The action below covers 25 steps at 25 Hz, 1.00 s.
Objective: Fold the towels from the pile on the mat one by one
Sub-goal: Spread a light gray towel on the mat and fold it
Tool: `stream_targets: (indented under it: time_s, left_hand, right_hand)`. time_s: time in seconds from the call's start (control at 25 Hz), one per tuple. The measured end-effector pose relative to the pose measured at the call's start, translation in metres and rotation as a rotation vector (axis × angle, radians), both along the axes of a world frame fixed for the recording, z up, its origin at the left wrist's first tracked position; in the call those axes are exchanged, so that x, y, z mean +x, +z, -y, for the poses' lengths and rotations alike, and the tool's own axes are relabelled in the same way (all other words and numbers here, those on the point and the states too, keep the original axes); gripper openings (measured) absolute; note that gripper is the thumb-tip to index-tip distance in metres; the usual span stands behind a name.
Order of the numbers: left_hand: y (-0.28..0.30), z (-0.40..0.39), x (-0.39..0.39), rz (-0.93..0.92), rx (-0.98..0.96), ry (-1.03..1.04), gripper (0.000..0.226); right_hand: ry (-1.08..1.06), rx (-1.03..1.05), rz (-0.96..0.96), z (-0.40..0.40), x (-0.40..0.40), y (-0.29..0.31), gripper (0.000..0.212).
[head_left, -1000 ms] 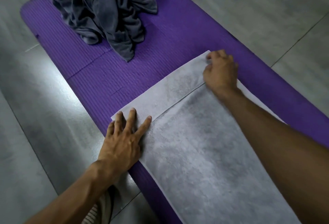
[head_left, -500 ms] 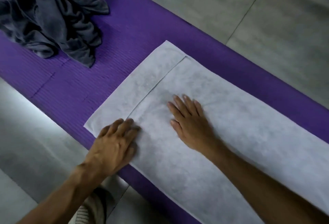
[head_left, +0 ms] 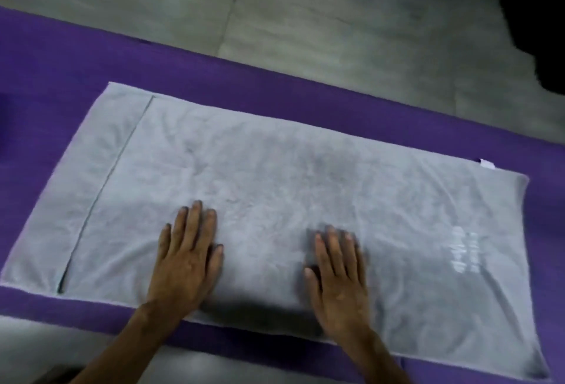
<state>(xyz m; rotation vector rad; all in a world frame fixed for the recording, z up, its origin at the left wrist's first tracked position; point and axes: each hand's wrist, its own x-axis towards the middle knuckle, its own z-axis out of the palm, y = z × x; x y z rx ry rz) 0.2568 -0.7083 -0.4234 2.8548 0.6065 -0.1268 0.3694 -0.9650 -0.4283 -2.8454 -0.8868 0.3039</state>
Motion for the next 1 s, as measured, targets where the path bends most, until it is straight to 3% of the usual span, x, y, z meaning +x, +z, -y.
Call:
stream_targets:
  time_s: [0.16, 0.32, 0.36, 0.44, 0.48, 0.52, 0.6, 0.64, 0.68, 0.72, 0.76, 0.84, 0.92, 1.0]
  left_hand:
    - [-0.006, 0.068, 0.010, -0.004, -0.064, -0.339, 0.063]
    - [0.003, 0.145, 0.020, 0.058, -0.248, -0.851, 0.049]
    - [0.002, 0.155, 0.030, 0.070, -0.246, -0.857, 0.045]
    - [-0.001, 0.166, 0.057, 0.002, -0.192, -0.606, 0.054]
    - [0.003, 0.167, 0.067, -0.068, -0.168, -0.454, 0.063]
    - [0.005, 0.172, 0.070, -0.124, -0.148, -0.436, 0.069]
    - [0.004, 0.185, 0.066, -0.155, -0.189, -0.806, 0.065]
    - [0.008, 0.190, 0.066, -0.176, -0.287, -1.017, 0.055]
    - [0.010, 0.189, 0.073, -0.127, -0.343, -1.100, 0.046]
    - [0.007, 0.186, 0.085, -0.064, -0.334, -1.048, 0.043]
    - [0.002, 0.184, 0.098, -0.018, -0.274, -0.871, 0.046]
    - [0.006, 0.181, 0.124, -0.093, -0.131, -0.492, 0.073]
    - [0.009, 0.201, 0.127, -0.173, -0.057, -0.515, 0.093]
    - [0.011, 0.229, 0.109, -0.256, 0.155, -0.844, 0.082]
  right_hand:
    - [-0.067, 0.000, 0.028, 0.035, 0.007, -0.007, 0.057]
    - [-0.473, -0.167, 0.039, 0.203, -0.019, -0.010, 0.064]
    - [-0.585, -0.172, 0.033, 0.226, -0.023, -0.006, 0.070]
    - [-0.718, -0.138, 0.036, 0.226, -0.018, -0.003, 0.069]
    - [-0.682, -0.075, 0.078, 0.207, -0.012, -0.004, 0.064]
    - [-0.582, -0.024, 0.120, 0.187, -0.005, -0.006, 0.060]
    - [-0.382, 0.009, 0.120, 0.170, 0.011, -0.011, 0.058]
    - [-0.348, -0.015, 0.114, 0.184, 0.012, -0.016, 0.057]
    - [-0.388, -0.056, 0.110, 0.209, 0.008, -0.021, 0.057]
    - [-0.499, -0.116, 0.096, 0.242, 0.002, -0.023, 0.060]
    - [-0.681, -0.154, 0.067, 0.275, -0.004, -0.020, 0.065]
    - [-0.988, -0.164, 0.068, 0.305, -0.005, -0.005, 0.072]
    - [-0.841, -0.081, 0.192, 0.272, 0.025, 0.006, 0.063]
    - [-0.494, 0.111, 0.250, 0.200, 0.064, -0.002, 0.054]
